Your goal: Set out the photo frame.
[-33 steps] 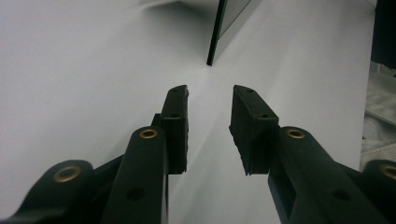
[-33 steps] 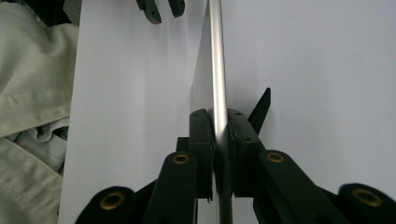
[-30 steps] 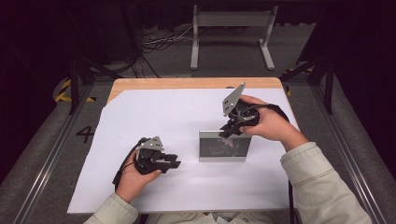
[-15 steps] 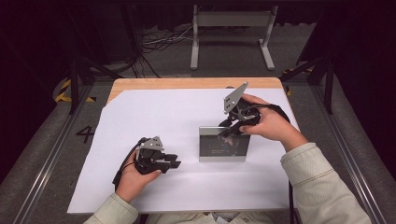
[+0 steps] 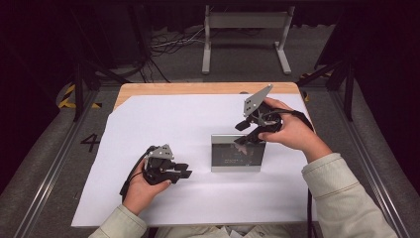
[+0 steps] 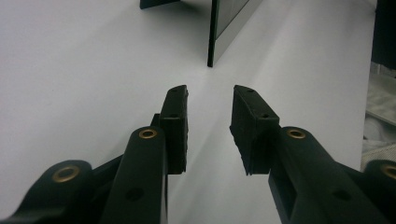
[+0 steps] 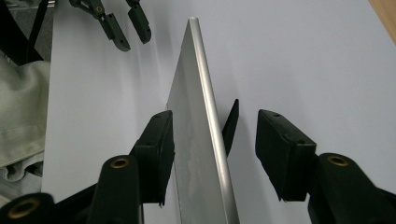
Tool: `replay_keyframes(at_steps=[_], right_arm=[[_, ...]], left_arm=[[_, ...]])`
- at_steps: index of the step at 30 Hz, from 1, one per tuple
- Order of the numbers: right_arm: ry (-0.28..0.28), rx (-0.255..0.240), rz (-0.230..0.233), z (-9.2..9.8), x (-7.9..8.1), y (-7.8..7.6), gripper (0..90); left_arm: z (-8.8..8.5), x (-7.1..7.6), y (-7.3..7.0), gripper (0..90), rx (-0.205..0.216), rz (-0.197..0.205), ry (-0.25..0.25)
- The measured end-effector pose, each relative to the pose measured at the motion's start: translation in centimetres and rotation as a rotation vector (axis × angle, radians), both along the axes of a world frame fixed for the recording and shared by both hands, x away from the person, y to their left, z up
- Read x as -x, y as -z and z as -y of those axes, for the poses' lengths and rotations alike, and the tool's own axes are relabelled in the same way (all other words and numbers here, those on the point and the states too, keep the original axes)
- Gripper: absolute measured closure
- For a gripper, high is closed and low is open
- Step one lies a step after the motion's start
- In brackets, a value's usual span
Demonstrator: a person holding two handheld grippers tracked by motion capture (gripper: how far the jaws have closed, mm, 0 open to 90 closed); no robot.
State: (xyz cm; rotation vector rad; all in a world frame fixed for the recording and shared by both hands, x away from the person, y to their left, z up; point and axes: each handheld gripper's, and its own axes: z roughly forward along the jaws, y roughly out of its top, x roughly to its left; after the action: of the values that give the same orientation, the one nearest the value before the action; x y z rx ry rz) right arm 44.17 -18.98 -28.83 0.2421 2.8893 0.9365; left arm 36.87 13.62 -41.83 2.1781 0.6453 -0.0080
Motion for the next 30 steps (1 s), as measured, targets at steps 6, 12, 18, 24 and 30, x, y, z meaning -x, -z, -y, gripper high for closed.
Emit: replay_keyframes(at_steps=[6,12,18,24,30], right_arm=[[0.038,-0.019,0.005,1.2,0.2,-0.3,45.1],[0.065,-0.041,0.015,2.5,0.5,-0.7,44.2],[0.092,-0.056,0.022,3.9,0.9,-0.9,43.5],[0.123,-0.075,0.039,5.4,1.5,-0.9,42.5],[0.155,-0.098,0.046,7.2,1.8,-1.1,42.4]], left_arm=[[-0.1,0.0,0.0,66.3,0.003,0.002,-0.01],[-0.2,0.0,-0.1,65.3,0.004,0.005,-0.011],[-0.3,-0.1,-0.1,63.6,0.006,0.007,-0.021],[-0.3,-0.1,-0.1,62.8,0.007,0.003,-0.024],[-0.4,-0.1,-0.1,62.5,0.008,0.001,-0.028]])
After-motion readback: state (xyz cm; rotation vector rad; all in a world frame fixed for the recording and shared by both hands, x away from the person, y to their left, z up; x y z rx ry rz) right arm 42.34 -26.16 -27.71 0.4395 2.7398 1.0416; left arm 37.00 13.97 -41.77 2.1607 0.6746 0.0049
